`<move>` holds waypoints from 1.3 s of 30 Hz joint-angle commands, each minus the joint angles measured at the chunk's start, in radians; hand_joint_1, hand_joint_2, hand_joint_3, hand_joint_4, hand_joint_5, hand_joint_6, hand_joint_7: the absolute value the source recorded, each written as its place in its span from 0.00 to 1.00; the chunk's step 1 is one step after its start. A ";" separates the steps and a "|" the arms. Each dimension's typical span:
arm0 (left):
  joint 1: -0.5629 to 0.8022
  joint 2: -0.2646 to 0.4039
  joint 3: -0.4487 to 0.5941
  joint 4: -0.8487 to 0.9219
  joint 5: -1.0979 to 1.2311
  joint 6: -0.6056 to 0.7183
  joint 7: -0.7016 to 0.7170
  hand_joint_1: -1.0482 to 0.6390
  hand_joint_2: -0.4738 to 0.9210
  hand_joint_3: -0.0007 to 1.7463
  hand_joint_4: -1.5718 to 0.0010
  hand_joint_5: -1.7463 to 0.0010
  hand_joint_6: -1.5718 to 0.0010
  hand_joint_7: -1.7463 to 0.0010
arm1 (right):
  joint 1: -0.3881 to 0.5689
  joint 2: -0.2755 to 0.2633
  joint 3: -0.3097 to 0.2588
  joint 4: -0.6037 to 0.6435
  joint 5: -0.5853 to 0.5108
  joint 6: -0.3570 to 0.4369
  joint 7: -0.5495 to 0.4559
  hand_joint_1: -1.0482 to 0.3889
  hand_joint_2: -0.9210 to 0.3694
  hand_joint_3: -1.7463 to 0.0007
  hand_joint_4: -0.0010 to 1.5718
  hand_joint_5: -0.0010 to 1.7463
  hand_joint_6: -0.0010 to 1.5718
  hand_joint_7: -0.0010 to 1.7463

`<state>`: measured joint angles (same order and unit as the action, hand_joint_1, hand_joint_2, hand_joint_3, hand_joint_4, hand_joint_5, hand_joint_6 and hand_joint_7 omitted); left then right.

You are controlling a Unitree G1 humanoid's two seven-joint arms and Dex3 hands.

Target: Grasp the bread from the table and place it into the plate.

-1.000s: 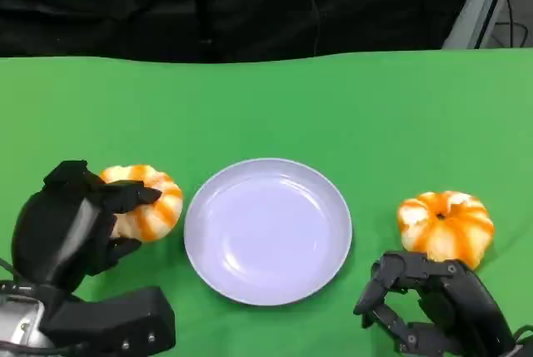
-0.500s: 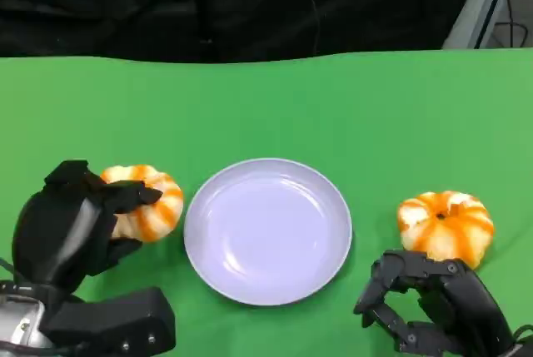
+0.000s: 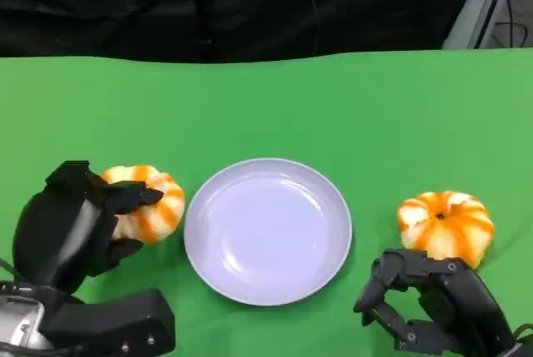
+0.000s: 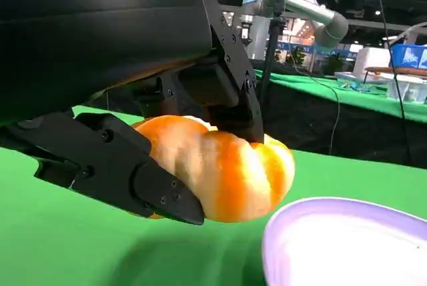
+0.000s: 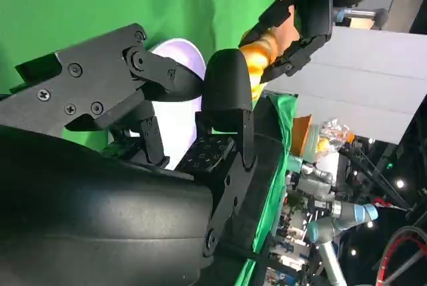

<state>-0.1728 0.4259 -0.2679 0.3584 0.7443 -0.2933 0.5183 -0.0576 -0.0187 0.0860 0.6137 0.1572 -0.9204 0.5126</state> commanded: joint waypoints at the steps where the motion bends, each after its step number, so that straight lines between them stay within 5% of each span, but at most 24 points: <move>1: 0.014 0.018 0.018 -0.018 -0.008 -0.003 -0.008 0.60 0.99 0.00 0.59 0.20 0.33 0.73 | 0.001 -0.011 -0.009 -0.013 0.021 -0.001 0.007 0.66 0.17 0.57 0.48 0.87 0.53 0.65; 39: 0.017 0.017 0.022 -0.026 -0.008 -0.002 -0.015 0.60 0.99 0.00 0.57 0.23 0.30 0.78 | 0.004 -0.010 -0.011 -0.020 0.034 0.008 0.020 0.67 0.16 0.57 0.48 0.85 0.54 0.62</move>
<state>-0.1671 0.4259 -0.2592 0.3466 0.7416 -0.2947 0.5168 -0.0574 -0.0188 0.0861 0.6039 0.1786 -0.9160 0.5328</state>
